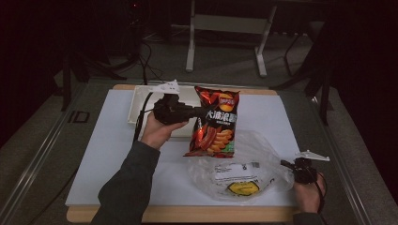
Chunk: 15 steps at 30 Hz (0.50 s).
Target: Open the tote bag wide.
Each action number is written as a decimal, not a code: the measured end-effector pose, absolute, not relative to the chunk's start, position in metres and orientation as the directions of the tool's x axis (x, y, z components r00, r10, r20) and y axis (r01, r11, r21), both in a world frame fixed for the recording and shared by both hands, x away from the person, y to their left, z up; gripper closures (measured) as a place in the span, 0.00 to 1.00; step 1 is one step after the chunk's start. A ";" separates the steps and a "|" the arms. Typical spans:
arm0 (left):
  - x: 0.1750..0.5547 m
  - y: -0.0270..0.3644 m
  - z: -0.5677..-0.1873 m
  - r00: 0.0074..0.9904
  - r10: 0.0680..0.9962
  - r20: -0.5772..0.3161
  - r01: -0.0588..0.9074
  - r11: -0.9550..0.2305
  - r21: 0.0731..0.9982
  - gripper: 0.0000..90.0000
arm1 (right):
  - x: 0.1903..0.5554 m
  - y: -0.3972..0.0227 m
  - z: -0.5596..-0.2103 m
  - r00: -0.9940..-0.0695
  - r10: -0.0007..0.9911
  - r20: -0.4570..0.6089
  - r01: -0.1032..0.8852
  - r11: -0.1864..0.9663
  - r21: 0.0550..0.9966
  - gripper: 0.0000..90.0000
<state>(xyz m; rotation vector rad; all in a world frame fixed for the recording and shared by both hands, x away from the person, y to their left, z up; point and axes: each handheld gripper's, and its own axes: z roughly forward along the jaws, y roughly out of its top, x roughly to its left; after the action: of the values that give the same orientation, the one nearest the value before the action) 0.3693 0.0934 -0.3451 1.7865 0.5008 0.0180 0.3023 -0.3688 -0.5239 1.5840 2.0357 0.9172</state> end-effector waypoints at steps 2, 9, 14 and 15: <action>0.371 0.097 -0.343 0.903 0.351 -0.249 0.325 -0.178 0.929 1.00 | 0.302 -0.368 -0.524 -0.279 0.957 0.081 0.696 0.143 0.704 0.99; 0.376 0.105 -0.340 0.894 0.377 -0.244 0.325 -0.167 0.931 1.00 | 0.302 -0.369 -0.524 -0.278 0.957 0.081 0.695 0.143 0.705 0.99; 0.383 0.112 -0.337 0.881 0.405 -0.245 0.332 -0.161 0.929 1.00 | 0.302 -0.370 -0.524 -0.274 0.958 0.084 0.696 0.138 0.705 0.99; 0.384 0.114 -0.337 0.879 0.409 -0.246 0.333 -0.158 0.930 1.00 | 0.302 -0.370 -0.525 -0.275 0.958 0.083 0.696 0.138 0.705 0.99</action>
<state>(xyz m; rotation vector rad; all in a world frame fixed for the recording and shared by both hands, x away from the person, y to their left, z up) 0.3839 0.1136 -0.3372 1.7614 0.5652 0.0727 0.3022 -0.3703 -0.5246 1.5887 2.0344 0.9187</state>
